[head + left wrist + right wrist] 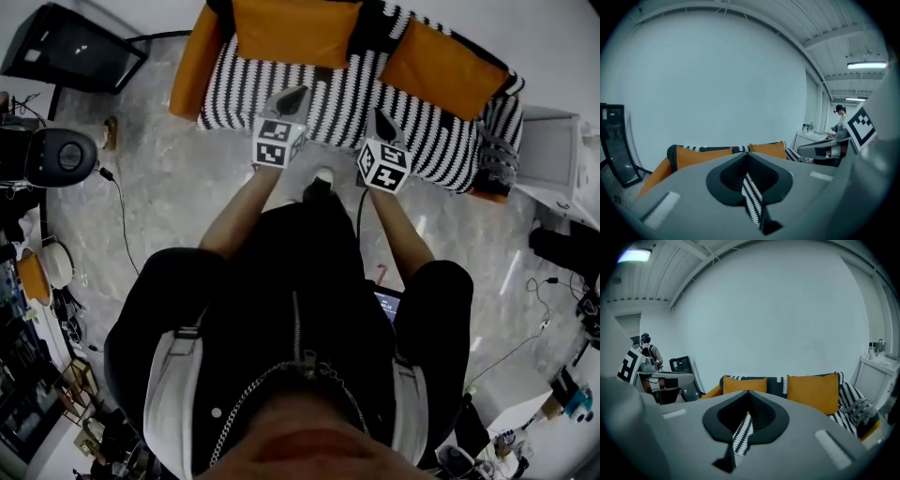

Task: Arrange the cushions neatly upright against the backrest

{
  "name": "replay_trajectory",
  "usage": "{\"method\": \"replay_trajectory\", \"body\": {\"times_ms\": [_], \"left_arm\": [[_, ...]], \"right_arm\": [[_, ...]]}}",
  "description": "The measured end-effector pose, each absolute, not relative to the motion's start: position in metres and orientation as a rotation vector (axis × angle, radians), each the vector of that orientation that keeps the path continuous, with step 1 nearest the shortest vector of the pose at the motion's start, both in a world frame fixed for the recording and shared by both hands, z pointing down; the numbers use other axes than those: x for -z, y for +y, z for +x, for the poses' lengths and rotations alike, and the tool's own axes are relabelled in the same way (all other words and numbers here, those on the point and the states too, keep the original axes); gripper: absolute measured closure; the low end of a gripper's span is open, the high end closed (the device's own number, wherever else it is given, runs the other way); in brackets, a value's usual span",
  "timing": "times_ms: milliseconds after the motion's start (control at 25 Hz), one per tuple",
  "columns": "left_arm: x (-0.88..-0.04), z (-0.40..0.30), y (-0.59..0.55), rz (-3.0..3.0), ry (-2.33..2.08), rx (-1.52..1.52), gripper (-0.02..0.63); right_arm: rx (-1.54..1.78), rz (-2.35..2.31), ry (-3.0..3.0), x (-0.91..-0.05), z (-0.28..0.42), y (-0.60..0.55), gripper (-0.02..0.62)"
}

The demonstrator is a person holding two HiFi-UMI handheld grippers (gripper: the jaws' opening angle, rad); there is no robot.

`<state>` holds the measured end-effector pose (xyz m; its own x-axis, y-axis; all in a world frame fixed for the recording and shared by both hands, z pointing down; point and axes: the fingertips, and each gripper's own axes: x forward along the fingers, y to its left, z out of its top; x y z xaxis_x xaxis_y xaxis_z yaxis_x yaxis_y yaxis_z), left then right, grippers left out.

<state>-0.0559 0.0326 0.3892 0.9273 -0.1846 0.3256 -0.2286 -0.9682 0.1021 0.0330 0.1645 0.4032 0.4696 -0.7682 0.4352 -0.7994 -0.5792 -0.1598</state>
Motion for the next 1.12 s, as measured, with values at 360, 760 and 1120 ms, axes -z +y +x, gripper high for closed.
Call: {"method": "replay_trajectory", "body": {"times_ms": [360,760,1120], "left_arm": [[-0.394,-0.132,0.075,2.981,-0.267,-0.477,0.597],[-0.388,-0.147,0.097,2.996,-0.208,-0.45,0.597],[-0.378,-0.154,0.093,3.016,-0.214,-0.388,0.597]], "right_arm": [[-0.726,2.67,-1.344,-0.408,-0.047,0.209,0.594],[-0.671,2.686,-1.363,-0.389,-0.077,0.219,0.594],[-0.666,2.686,-1.364,-0.388,-0.087,0.218,0.594]]}}
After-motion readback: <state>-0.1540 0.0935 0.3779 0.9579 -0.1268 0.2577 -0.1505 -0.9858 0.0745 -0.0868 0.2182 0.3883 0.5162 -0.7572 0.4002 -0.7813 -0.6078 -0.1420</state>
